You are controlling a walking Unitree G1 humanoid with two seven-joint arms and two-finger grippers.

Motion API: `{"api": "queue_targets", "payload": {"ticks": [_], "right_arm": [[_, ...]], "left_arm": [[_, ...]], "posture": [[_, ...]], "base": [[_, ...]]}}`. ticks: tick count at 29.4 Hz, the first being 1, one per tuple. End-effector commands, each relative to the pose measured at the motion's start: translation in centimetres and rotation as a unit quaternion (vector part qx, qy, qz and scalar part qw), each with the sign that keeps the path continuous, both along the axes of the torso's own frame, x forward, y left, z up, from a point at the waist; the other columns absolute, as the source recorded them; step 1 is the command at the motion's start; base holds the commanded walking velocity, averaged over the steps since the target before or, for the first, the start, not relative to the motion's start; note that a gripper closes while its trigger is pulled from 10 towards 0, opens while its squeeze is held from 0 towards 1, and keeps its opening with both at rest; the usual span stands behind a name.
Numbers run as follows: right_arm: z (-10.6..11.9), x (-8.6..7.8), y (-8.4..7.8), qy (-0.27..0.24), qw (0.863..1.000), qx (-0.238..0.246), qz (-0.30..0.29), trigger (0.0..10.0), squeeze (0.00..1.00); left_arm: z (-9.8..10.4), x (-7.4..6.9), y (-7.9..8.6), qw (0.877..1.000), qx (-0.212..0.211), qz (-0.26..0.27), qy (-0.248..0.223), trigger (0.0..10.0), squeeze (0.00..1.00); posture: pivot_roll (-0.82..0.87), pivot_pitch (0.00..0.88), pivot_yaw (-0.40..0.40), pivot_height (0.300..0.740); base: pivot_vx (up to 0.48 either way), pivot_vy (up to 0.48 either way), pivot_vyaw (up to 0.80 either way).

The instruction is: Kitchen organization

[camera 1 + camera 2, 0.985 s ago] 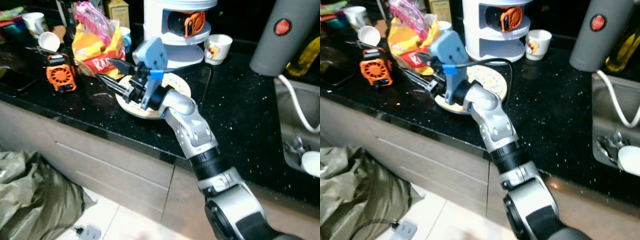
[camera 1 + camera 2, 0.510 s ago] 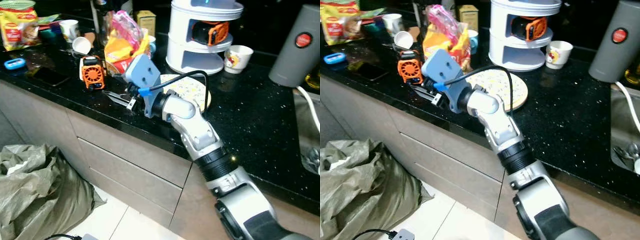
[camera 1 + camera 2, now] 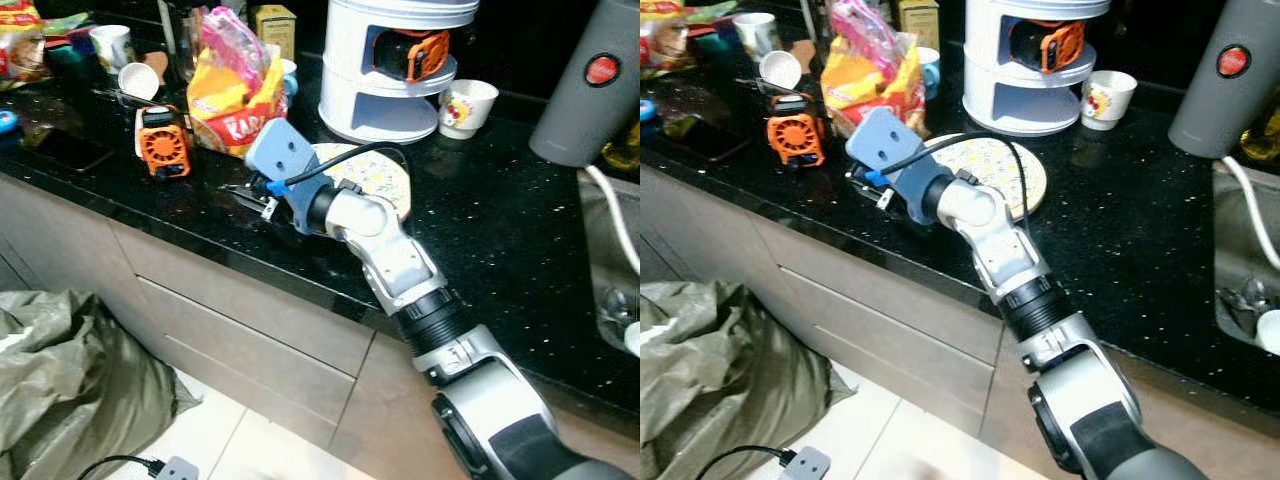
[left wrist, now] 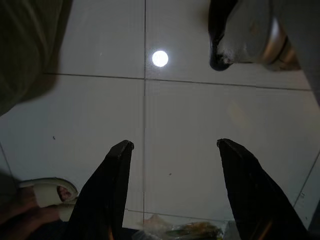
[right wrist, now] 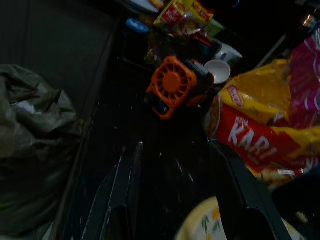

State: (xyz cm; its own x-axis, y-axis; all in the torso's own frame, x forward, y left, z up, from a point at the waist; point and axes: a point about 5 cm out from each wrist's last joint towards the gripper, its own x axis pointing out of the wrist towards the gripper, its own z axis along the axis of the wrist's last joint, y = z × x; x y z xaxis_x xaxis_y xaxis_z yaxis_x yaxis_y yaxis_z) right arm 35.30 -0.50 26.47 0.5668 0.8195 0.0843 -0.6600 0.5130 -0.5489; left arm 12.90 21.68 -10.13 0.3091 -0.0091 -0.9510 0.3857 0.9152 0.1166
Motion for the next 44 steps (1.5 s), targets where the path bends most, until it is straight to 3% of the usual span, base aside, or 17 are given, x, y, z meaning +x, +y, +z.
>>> {"api": "queue_targets", "payload": {"ticks": [1,9,13,14,21,33,44], "right_arm": [[0.3,0.5,-0.4,-0.008,1.000,-0.003,-0.019,10.0,0.00],[-0.2,1.3,-1.0,-0.019,0.996,-0.068,-0.054,10.0,0.00],[-0.5,1.0,-0.9,-0.014,0.995,-0.094,-0.025,10.0,0.00],[-0.9,0.5,-0.8,-0.007,0.993,-0.121,0.008,10.0,0.00],[-1.1,0.2,-0.5,-0.014,0.986,-0.164,0.033,10.0,0.00],[-0.6,0.4,0.7,-0.021,0.982,-0.188,0.024,10.0,0.00],[-1.3,1.4,-0.2,-0.016,0.972,-0.234,-0.017,10.0,0.00]], "left_arm": [[-0.3,-0.9,-0.2,1.000,0.003,0.000,0.017,10.0,0.00],[-0.3,-0.6,-0.3,1.000,-0.001,0.002,0.014,10.0,0.00],[-0.3,-0.6,-0.4,1.000,-0.002,0.001,0.014,10.0,0.00],[-0.3,-0.6,-0.4,1.000,-0.003,0.000,0.015,10.0,0.00],[-0.2,-0.5,-0.4,1.000,-0.004,0.000,0.014,10.0,0.00],[-0.2,-0.2,-0.7,1.000,-0.008,-0.002,0.012,10.0,0.00],[-0.3,-0.5,-0.7,1.000,-0.010,0.001,0.015,10.0,0.00]], "posture": [[0.10,0.052,-0.023,0.740],[0.10,0.051,-0.027,0.740],[0.10,0.049,-0.031,0.740],[0.11,0.049,-0.034,0.740],[0.11,0.042,-0.041,0.740],[0.11,0.035,-0.055,0.740],[0.11,0.045,-0.055,0.740]], "base": [[0.000,0.000,0.00],[0.000,0.000,0.00],[0.000,0.000,0.00],[0.000,0.000,0.00],[0.000,0.000,0.00],[0.000,0.000,0.00],[0.000,0.000,0.00]]}}
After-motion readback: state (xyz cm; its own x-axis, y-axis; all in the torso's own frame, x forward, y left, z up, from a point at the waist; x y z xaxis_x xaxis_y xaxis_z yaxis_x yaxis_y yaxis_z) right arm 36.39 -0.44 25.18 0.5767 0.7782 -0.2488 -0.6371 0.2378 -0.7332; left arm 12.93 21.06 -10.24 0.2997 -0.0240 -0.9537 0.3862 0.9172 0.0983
